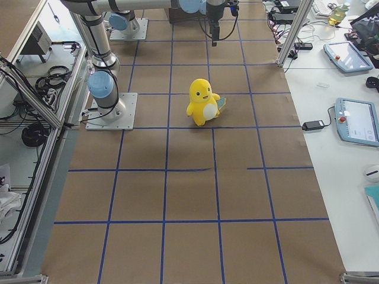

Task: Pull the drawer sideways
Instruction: 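Close the left gripper on the white drawer handle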

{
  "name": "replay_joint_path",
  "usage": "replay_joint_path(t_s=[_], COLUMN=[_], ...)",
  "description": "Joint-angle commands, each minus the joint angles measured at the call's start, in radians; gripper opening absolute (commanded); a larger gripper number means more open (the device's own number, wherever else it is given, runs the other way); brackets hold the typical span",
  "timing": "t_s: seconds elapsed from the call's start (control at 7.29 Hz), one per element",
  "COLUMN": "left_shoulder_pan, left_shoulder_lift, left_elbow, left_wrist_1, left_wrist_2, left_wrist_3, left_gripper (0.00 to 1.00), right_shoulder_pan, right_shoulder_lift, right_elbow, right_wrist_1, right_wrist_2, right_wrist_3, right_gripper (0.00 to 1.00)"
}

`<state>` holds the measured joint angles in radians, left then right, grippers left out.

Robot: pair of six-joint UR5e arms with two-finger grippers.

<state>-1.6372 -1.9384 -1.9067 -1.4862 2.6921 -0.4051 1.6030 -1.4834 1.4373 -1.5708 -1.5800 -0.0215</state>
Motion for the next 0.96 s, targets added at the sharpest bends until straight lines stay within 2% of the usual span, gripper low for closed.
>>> replay_joint_path(t_s=[0.0,0.27,0.82], left_shoulder_pan=[-0.012,-0.030,-0.061], left_shoulder_lift=[-0.001,0.002,-0.002], left_elbow=[0.005,0.005,0.026], left_wrist_1=[0.000,-0.005,0.003], left_wrist_2=[-0.005,0.000,-0.060], left_wrist_3=[0.000,0.000,0.003], left_gripper=[0.30,0.30,0.31], right_shoulder_pan=[0.000,0.000,0.000], right_shoulder_lift=[0.000,0.000,0.000], right_elbow=[0.000,0.000,0.000], right_wrist_1=[0.000,0.000,0.000], right_wrist_2=[0.000,0.000,0.000], right_wrist_3=[0.000,0.000,0.000], right_gripper=[1.00,1.00,1.00])
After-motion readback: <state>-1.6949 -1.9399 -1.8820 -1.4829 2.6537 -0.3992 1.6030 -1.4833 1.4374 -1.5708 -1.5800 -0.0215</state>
